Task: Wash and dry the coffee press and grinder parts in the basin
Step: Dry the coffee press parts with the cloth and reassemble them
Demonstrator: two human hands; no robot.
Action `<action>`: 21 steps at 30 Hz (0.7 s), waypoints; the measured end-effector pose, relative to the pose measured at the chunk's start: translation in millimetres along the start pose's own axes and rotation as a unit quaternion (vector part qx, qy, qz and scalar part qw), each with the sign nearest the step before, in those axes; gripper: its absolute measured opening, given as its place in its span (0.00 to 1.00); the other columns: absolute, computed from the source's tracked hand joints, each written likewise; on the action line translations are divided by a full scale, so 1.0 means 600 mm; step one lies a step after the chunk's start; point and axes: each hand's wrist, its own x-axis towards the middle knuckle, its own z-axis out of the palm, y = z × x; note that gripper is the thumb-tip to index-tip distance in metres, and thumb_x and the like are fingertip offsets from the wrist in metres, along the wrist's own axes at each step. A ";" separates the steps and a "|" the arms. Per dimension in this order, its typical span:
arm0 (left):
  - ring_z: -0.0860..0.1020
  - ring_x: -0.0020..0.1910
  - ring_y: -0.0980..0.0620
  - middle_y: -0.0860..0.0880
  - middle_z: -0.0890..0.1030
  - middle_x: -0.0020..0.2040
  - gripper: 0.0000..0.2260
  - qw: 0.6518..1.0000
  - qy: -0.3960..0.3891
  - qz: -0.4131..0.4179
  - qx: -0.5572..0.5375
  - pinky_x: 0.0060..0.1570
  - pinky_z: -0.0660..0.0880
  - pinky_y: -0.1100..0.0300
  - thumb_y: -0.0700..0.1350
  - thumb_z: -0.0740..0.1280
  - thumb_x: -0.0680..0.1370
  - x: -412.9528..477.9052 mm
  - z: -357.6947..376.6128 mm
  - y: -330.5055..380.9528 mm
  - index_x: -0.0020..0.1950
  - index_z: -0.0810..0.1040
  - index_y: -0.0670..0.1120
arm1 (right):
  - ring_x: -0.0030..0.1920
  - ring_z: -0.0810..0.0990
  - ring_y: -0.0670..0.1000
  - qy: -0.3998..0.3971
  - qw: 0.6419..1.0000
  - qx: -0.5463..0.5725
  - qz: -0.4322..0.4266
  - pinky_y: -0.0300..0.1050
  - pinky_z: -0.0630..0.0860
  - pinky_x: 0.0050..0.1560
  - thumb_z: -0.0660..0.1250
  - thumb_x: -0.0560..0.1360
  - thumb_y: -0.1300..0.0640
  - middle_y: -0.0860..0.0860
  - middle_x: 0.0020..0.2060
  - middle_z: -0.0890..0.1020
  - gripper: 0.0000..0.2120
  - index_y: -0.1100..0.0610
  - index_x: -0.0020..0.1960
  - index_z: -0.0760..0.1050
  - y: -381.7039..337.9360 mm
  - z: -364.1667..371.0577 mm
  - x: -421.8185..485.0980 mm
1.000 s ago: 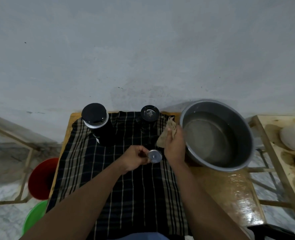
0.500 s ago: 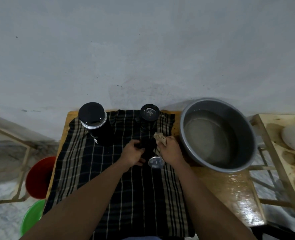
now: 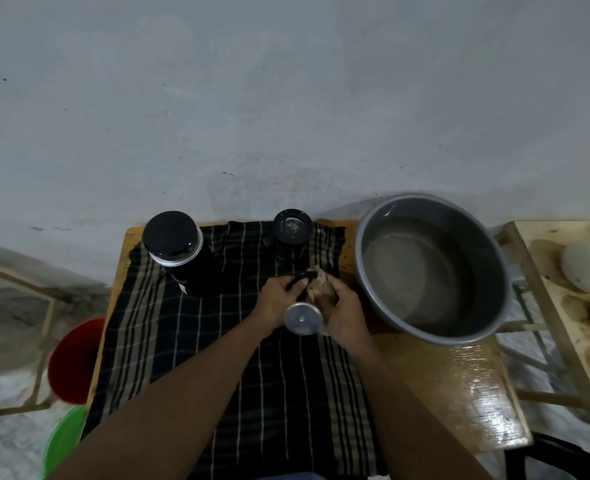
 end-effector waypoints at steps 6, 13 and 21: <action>0.82 0.38 0.48 0.39 0.85 0.45 0.08 0.997 -0.031 0.065 -0.002 0.34 0.79 0.65 0.38 0.64 0.83 -0.028 0.000 0.032 0.55 0.83 0.37 | 0.40 0.76 0.36 0.038 0.992 -0.094 -0.076 0.32 0.74 0.47 0.65 0.81 0.60 0.39 0.41 0.76 0.14 0.40 0.46 0.70 -0.010 -0.009 -0.011; 0.83 0.41 0.55 0.47 0.86 0.44 0.08 0.997 0.038 0.063 0.038 0.42 0.77 0.68 0.45 0.68 0.81 -0.017 -0.012 0.045 0.52 0.86 0.44 | 0.34 0.81 0.52 0.006 0.995 0.103 0.008 0.42 0.79 0.40 0.55 0.82 0.60 0.57 0.34 0.80 0.17 0.62 0.40 0.78 -0.035 -0.002 0.013; 0.83 0.43 0.57 0.48 0.86 0.44 0.04 0.997 -0.017 0.069 -0.043 0.46 0.80 0.63 0.38 0.70 0.80 -0.042 -0.013 0.023 0.52 0.85 0.44 | 0.37 0.81 0.43 0.032 0.996 -0.067 -0.056 0.40 0.78 0.43 0.71 0.78 0.57 0.46 0.32 0.82 0.11 0.52 0.37 0.77 -0.022 -0.019 0.002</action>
